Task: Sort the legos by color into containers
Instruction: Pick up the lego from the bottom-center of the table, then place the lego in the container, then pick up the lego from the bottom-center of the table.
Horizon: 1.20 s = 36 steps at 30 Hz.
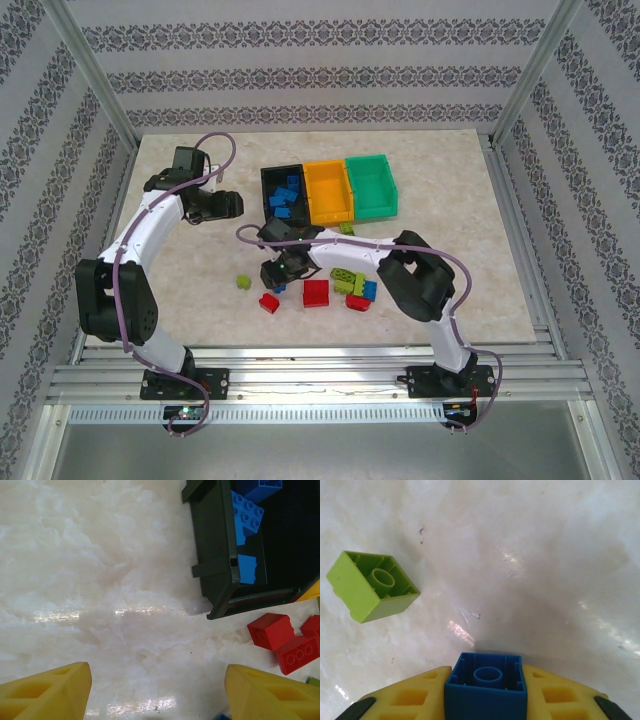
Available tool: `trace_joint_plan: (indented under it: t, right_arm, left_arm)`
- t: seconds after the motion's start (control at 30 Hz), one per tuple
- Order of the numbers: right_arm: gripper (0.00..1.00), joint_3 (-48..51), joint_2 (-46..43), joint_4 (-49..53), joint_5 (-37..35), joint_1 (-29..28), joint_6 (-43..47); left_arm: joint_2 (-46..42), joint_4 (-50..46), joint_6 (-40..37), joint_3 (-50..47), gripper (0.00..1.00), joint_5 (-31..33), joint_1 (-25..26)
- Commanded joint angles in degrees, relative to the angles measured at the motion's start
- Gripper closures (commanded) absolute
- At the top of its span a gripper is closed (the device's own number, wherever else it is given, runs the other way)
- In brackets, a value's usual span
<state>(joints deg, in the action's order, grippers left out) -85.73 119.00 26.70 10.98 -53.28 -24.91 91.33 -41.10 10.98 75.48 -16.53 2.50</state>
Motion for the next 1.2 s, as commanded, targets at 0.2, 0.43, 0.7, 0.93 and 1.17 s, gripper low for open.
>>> trace_joint_plan:
  t: [0.2,0.43,0.7,0.93,1.17]
  right_arm:
    - [0.69,-9.7,-3.9,1.4,-0.5,9.2,4.0]
    - [0.49,-25.2,4.2,2.4,-5.3,14.1,6.2]
    - [0.37,-17.8,1.3,1.0,-2.9,14.1,6.5]
    - [0.37,5.5,-14.8,-2.0,-5.5,12.7,6.8]
    - [0.37,23.3,-28.3,0.5,-10.8,12.7,5.2]
  left_arm:
    - [-2.1,1.3,1.0,-1.0,0.29,-0.3,-0.8]
    - [-2.2,1.5,0.9,-1.2,0.29,-0.2,-0.8]
    - [-2.4,1.7,1.0,-1.2,0.29,-0.5,-0.8]
    - [-2.6,2.0,1.2,-1.3,0.29,-1.5,-0.8]
    - [-2.6,2.3,1.5,-1.4,0.29,-2.5,-0.9]
